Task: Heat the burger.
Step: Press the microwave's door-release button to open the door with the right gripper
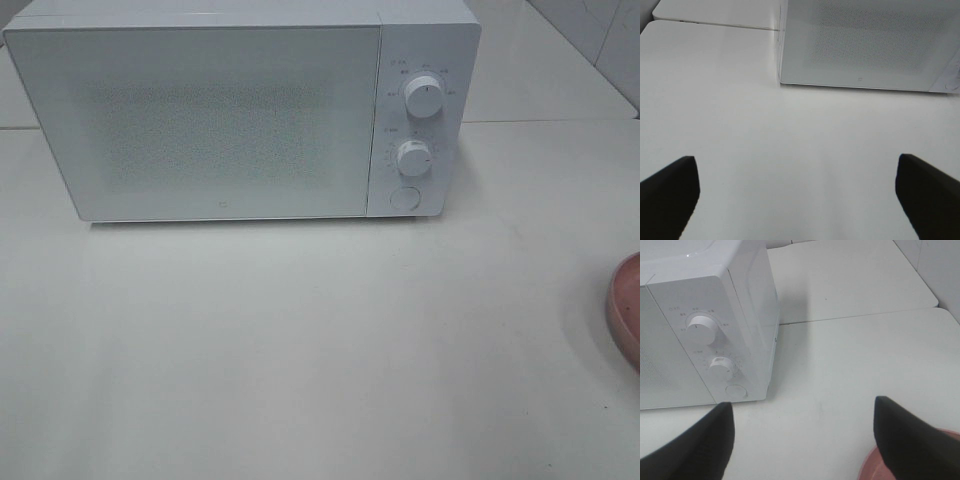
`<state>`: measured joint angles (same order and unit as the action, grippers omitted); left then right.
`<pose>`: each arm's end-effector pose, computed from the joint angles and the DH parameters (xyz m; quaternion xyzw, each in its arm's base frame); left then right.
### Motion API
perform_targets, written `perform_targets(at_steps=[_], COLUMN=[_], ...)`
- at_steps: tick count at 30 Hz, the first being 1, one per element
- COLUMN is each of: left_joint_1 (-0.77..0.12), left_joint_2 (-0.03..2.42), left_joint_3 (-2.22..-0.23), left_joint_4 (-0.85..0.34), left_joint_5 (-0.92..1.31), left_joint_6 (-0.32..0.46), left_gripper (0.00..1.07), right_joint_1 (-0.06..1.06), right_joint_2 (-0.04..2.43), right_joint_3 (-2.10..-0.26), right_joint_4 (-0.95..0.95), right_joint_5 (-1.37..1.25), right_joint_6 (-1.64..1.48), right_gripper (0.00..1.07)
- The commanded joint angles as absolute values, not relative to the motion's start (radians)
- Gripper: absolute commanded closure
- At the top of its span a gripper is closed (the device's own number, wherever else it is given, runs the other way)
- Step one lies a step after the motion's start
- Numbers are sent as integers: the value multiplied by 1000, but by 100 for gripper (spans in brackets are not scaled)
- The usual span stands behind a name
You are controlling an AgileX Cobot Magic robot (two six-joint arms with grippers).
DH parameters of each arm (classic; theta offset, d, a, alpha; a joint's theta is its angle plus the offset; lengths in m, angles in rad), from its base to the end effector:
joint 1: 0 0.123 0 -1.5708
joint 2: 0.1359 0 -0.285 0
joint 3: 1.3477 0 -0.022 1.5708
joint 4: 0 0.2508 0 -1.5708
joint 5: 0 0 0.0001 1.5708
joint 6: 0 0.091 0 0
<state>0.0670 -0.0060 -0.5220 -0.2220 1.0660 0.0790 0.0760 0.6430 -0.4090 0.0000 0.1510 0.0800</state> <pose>-0.0085 -0.0182 0.2845 0.0112 0.8420 -0.0718 0.5346 0.1351 0.0103 0.2815 0.0016 0.8042 0.0463 0.5926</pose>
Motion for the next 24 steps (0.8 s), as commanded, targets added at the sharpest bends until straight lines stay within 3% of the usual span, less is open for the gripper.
perform_targets(at_steps=[1, 24], left_joint_1=[71, 71], left_joint_2=[-24, -24], left_joint_3=[-518, -518], left_joint_4=[-223, -223], left_joint_5=[1068, 1068], left_joint_6=[81, 81], left_gripper=[7, 7], right_joint_1=[75, 75], right_joint_2=[700, 1108], right_joint_3=[-406, -323], right_joint_4=[0, -63], right_joint_5=[59, -597], right_joint_6=[83, -16], right_gripper=[34, 36])
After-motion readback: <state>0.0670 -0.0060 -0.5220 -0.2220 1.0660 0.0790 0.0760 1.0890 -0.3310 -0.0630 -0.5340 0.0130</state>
